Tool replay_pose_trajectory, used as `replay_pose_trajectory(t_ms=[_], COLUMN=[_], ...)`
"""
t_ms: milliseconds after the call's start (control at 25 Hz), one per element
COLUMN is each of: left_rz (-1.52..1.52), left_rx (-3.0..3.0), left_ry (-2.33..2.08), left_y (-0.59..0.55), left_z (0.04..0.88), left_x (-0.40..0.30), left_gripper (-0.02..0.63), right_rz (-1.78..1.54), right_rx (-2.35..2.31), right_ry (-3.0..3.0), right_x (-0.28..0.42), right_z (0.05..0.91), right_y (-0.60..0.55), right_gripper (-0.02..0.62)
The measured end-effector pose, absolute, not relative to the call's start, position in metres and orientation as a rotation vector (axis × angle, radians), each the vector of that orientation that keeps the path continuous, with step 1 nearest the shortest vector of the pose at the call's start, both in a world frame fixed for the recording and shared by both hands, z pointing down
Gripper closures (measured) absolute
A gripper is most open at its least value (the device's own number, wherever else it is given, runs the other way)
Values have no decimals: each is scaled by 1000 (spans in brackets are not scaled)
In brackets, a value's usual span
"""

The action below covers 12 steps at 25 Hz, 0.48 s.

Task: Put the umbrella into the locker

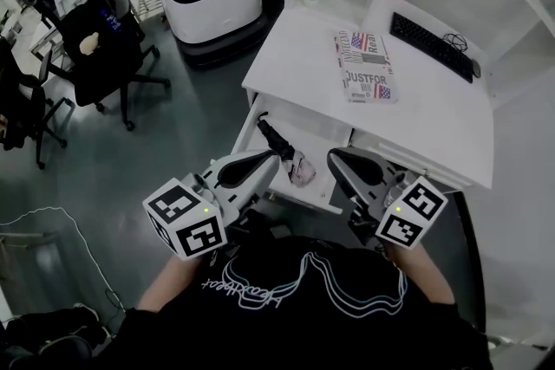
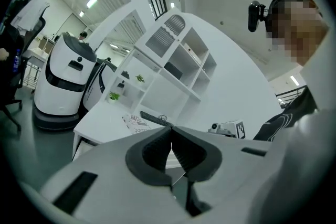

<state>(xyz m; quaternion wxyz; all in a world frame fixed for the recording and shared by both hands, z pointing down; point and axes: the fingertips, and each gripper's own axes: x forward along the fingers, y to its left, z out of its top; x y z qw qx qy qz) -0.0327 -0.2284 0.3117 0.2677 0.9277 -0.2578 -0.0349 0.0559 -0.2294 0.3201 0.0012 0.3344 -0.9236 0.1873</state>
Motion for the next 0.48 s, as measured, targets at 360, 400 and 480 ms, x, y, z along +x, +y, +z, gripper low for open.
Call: replay_pose_trajectory(t_ms=[360,400,480], left_rz=[-70,-67,-61], left_rx=[2501,2501,2500], left_ry=[-632,-627,-619], left_y=[-240,-242,-245], left_z=[321,321,322], left_x=[-20,-19,-18], left_gripper=[601,601,601], right_rz=[616,623,633], right_rx=[1099,1106,1117], right_ry=[-2859,-2857,-2858], right_x=[65,66,67], right_z=[333,333,334], right_y=[-236,-237,-239], right_gripper=[592,592,592])
